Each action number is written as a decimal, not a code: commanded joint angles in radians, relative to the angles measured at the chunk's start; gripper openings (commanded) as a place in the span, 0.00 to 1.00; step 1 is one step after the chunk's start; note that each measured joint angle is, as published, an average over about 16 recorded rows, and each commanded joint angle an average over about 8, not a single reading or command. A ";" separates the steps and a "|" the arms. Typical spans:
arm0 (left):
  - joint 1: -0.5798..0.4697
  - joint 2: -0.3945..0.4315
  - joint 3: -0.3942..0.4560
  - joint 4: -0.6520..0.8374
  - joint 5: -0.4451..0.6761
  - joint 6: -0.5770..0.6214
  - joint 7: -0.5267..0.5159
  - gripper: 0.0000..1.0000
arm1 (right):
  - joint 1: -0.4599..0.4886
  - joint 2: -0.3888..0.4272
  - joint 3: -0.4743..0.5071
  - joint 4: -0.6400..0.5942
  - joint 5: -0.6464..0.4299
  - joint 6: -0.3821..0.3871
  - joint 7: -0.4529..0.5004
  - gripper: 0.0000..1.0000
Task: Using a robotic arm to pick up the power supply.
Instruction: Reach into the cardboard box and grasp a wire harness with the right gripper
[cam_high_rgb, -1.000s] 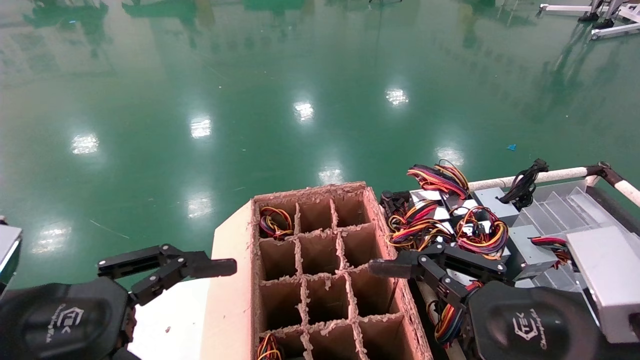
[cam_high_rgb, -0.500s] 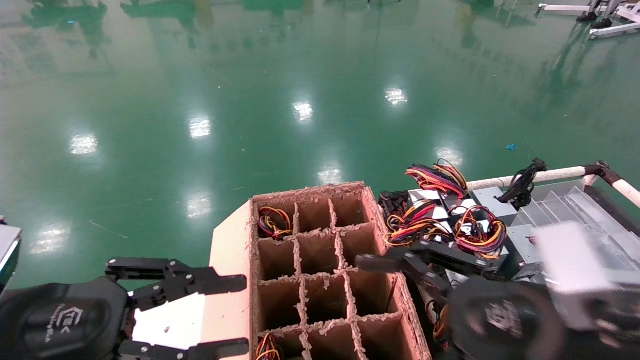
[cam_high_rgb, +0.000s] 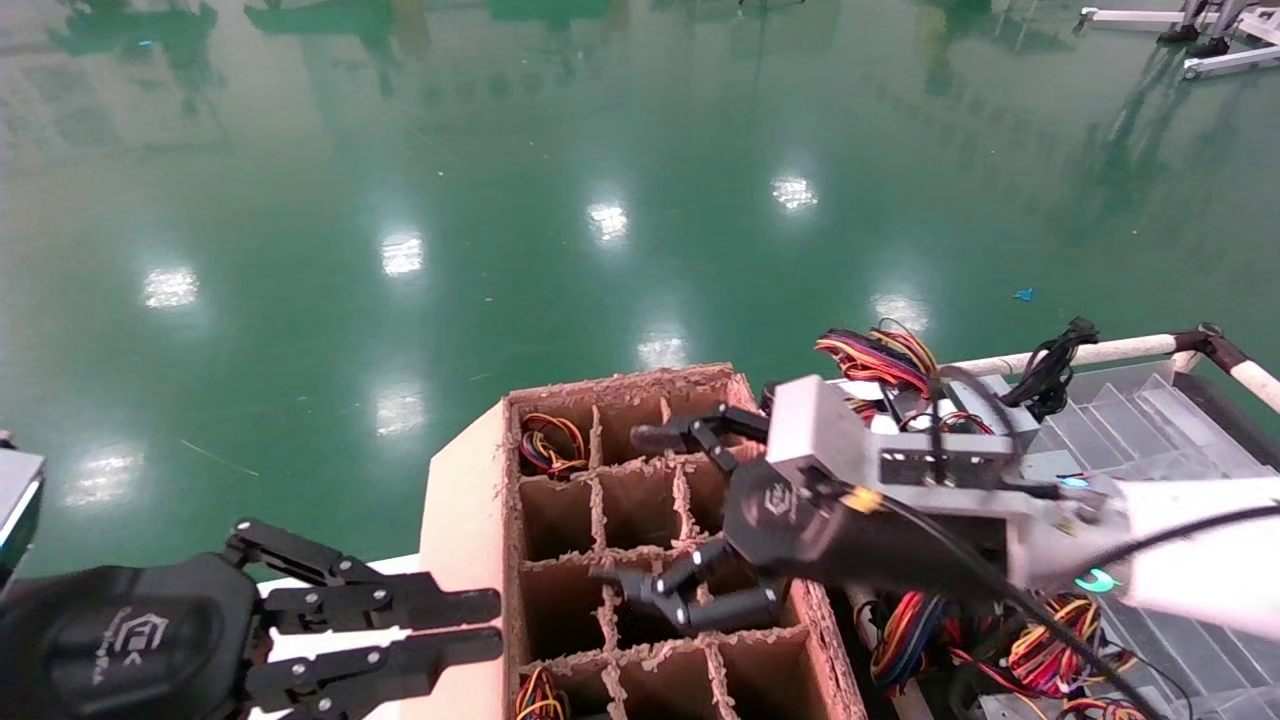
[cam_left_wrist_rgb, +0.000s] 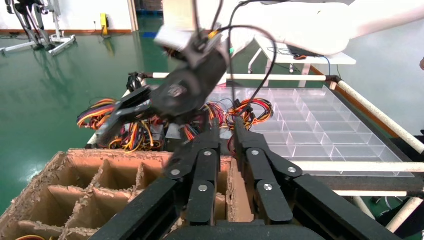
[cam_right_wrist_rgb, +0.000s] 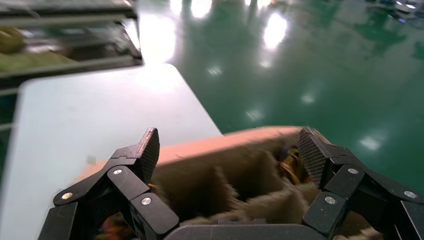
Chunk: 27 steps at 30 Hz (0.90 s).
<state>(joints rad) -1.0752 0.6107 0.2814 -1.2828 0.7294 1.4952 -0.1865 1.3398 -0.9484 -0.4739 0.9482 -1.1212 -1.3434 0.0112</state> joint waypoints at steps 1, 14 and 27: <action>0.000 0.000 0.000 0.000 0.000 0.000 0.000 0.00 | 0.019 -0.037 -0.012 -0.050 -0.033 0.021 -0.039 1.00; 0.000 0.000 0.001 0.000 -0.001 0.000 0.001 0.00 | 0.152 -0.258 -0.085 -0.352 -0.185 0.145 -0.244 1.00; 0.000 -0.001 0.002 0.000 -0.001 -0.001 0.001 0.79 | 0.241 -0.398 -0.105 -0.605 -0.225 0.291 -0.365 0.13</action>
<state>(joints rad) -1.0756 0.6099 0.2835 -1.2828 0.7280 1.4944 -0.1854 1.5725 -1.3385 -0.5817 0.3587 -1.3361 -1.0616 -0.3433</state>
